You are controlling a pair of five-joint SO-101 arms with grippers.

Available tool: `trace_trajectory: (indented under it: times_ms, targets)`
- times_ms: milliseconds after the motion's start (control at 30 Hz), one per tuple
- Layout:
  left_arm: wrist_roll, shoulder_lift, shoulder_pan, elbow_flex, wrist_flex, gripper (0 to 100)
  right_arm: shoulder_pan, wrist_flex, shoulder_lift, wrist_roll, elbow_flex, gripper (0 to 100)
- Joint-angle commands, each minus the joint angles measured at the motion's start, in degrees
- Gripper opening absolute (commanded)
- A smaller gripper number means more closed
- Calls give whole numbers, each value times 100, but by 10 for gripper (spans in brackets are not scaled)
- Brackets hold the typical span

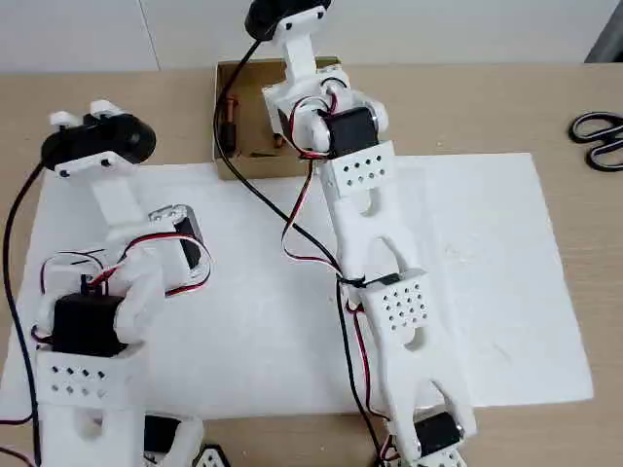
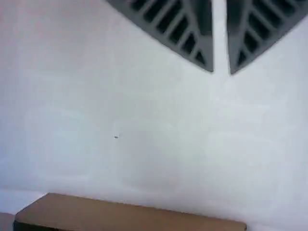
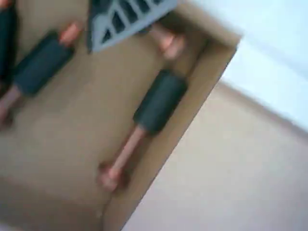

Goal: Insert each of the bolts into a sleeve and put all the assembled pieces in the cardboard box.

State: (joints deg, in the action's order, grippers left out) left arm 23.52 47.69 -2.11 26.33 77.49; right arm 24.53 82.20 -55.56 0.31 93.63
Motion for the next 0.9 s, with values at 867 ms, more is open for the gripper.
trace_trajectory:
  times_ms: [867]
  targets:
    - [-527, 3552, 26, 1376, 624, 6, -699, 1631, 2299, -1002, -149, 2]
